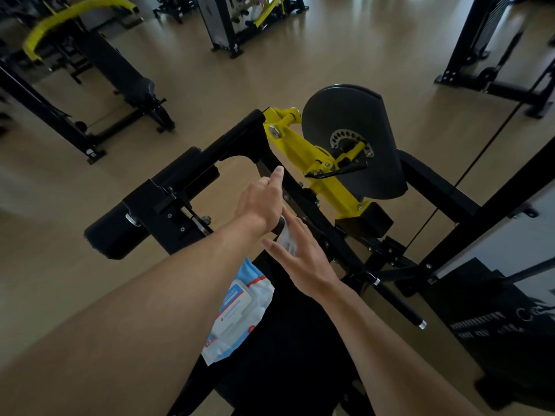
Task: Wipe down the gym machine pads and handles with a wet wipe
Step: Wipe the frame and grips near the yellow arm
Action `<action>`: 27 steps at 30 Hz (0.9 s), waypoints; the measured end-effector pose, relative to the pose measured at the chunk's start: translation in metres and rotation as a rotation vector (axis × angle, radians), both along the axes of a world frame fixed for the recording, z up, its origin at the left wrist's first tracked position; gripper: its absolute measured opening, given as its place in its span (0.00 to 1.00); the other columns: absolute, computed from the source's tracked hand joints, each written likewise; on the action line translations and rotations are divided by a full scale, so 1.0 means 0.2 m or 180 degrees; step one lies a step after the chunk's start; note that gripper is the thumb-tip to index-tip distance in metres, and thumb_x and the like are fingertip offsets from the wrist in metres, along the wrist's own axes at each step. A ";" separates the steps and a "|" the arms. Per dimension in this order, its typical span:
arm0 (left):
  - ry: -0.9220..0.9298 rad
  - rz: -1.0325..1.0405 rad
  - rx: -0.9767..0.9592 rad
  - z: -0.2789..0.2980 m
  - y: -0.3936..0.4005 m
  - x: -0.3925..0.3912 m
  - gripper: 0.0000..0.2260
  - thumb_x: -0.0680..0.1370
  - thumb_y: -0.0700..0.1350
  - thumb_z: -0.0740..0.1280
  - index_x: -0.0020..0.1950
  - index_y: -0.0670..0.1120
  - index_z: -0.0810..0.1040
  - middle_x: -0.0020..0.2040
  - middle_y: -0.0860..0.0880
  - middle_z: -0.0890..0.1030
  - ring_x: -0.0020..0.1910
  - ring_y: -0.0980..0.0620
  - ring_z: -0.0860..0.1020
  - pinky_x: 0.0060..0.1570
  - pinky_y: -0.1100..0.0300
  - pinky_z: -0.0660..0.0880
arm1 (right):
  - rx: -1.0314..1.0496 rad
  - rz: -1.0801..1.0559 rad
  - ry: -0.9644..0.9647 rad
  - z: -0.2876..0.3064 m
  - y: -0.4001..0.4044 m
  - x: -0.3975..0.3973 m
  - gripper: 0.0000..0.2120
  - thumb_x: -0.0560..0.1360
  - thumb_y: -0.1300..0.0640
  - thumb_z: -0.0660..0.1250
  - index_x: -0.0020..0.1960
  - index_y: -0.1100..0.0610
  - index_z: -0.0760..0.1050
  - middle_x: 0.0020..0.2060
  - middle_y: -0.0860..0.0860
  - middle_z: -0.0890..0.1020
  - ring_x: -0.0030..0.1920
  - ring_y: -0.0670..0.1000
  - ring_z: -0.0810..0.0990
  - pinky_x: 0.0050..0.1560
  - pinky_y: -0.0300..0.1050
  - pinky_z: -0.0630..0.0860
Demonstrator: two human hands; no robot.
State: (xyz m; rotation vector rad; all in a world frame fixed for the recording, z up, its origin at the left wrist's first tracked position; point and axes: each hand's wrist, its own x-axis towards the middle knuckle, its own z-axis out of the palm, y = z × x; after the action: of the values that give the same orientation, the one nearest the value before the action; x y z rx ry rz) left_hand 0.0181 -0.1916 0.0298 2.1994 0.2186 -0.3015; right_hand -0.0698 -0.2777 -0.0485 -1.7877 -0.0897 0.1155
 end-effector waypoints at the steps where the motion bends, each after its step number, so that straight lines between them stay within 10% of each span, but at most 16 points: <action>1: 0.0021 -0.0020 0.0030 0.00 0.00 0.00 0.36 0.75 0.70 0.49 0.66 0.47 0.78 0.62 0.45 0.81 0.63 0.45 0.78 0.68 0.43 0.73 | -0.0095 -0.0030 -0.0073 -0.01 -0.01 0.01 0.35 0.80 0.39 0.66 0.82 0.43 0.55 0.78 0.45 0.64 0.74 0.39 0.60 0.70 0.43 0.62; 10: 0.0012 -0.0035 0.0356 -0.05 0.01 0.05 0.27 0.83 0.65 0.51 0.63 0.46 0.79 0.60 0.44 0.81 0.60 0.44 0.78 0.66 0.44 0.73 | -0.0503 -0.0826 -0.0801 -0.03 0.03 0.06 0.19 0.76 0.53 0.75 0.66 0.53 0.78 0.55 0.48 0.84 0.53 0.47 0.81 0.53 0.50 0.81; 27: -0.0283 -0.0181 0.0533 -0.07 0.02 0.06 0.28 0.83 0.65 0.47 0.59 0.47 0.78 0.55 0.46 0.82 0.53 0.47 0.79 0.54 0.51 0.76 | -0.0348 -0.1026 -0.0216 -0.14 0.18 0.06 0.28 0.70 0.61 0.74 0.68 0.52 0.70 0.59 0.45 0.73 0.62 0.44 0.70 0.68 0.53 0.73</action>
State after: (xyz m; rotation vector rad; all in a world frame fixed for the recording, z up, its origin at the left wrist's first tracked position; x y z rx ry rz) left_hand 0.0296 -0.1878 0.0168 2.3819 0.1366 -0.2229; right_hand -0.0586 -0.2411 -0.0773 -1.8917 0.1594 -0.1746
